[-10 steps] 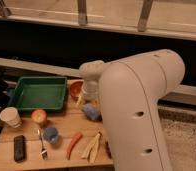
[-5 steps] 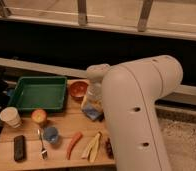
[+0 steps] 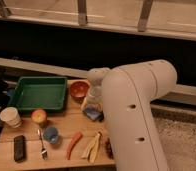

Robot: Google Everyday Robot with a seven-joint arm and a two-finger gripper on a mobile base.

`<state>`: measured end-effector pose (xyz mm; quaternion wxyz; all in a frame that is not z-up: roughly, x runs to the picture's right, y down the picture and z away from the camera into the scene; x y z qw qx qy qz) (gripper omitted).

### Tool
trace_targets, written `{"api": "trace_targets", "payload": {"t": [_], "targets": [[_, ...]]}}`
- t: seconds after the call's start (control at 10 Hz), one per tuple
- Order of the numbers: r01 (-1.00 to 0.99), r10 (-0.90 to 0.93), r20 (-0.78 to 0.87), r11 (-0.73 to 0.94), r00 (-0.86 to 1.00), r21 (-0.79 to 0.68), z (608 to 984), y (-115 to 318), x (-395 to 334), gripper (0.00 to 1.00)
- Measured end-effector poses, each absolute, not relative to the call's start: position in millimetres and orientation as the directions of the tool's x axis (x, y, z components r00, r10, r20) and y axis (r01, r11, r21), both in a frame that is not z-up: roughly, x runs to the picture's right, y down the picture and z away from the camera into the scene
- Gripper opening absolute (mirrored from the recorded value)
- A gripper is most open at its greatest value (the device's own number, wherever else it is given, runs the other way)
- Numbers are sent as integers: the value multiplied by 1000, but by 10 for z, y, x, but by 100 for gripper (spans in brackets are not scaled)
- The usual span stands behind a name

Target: Place sponge in table surface

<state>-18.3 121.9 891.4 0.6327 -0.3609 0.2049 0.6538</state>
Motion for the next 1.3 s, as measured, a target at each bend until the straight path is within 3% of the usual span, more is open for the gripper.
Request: {"api": "trace_targets", "payload": {"t": [0.1, 0.6, 1.0, 1.3], "targets": [[-973, 680, -730, -119, 65, -198, 8931, 1241, -196, 66], [-965, 714, -690, -80, 120, -249, 8850, 1232, -271, 18], [-956, 738, -659, -68, 144, -285, 8738, 1144, -324, 14], [-940, 785, -603, -86, 141, -331, 8431, 853, -313, 14]]}}
